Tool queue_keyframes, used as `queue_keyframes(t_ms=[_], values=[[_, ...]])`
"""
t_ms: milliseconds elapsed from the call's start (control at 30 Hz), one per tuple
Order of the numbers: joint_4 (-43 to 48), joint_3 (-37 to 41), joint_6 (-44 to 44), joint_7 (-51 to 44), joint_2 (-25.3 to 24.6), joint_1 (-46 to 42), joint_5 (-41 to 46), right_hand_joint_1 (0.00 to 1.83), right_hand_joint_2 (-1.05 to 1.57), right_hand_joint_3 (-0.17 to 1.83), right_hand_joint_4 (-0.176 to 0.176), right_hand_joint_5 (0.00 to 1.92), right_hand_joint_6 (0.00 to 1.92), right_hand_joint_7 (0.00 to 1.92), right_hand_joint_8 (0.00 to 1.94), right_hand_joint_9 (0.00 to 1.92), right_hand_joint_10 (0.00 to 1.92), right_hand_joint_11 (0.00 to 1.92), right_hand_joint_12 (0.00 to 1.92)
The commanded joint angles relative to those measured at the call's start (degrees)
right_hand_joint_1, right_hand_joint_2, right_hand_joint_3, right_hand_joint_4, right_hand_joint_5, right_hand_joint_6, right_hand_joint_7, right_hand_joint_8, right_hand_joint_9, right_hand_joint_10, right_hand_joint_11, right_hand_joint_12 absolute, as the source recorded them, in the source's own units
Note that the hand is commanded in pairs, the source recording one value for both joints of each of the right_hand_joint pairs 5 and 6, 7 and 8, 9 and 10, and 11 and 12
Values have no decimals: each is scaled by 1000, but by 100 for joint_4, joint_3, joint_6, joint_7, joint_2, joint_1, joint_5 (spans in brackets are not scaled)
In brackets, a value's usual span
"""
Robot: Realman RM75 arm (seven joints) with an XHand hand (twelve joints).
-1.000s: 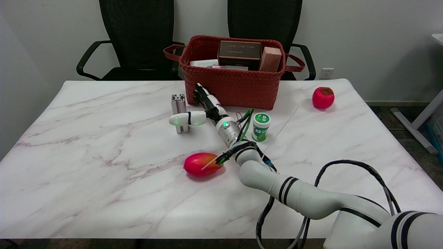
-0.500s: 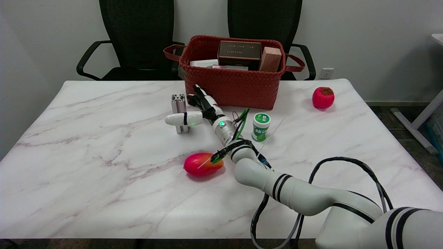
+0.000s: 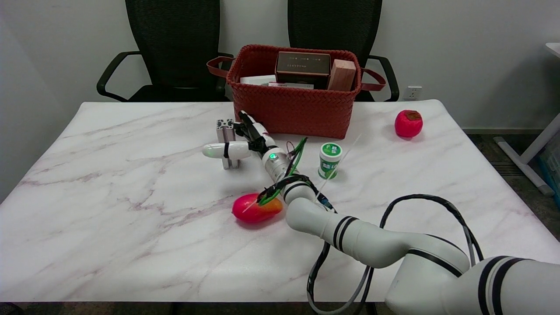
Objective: Pick up the metal rectangular block.
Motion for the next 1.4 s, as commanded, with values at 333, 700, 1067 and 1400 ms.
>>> queue_keyframes(t_ms=[333, 700, 1067, 1400], values=[[-566, 37, 15, 8, -376, 373, 11, 1072, 314, 163, 0, 110, 110, 308, 308, 268, 268, 33, 33], [-710, 40, -3, 24, -524, 410, 11, 1062, 285, 196, 0, 100, 100, 386, 386, 269, 269, 34, 34], [-769, 48, -133, 68, -548, 426, 191, 1054, 308, 156, 0, 120, 120, 531, 531, 292, 292, 29, 29], [-1036, 48, -195, 72, -596, 450, 477, 1014, 369, 187, 0, 118, 118, 618, 618, 345, 345, 54, 54]])
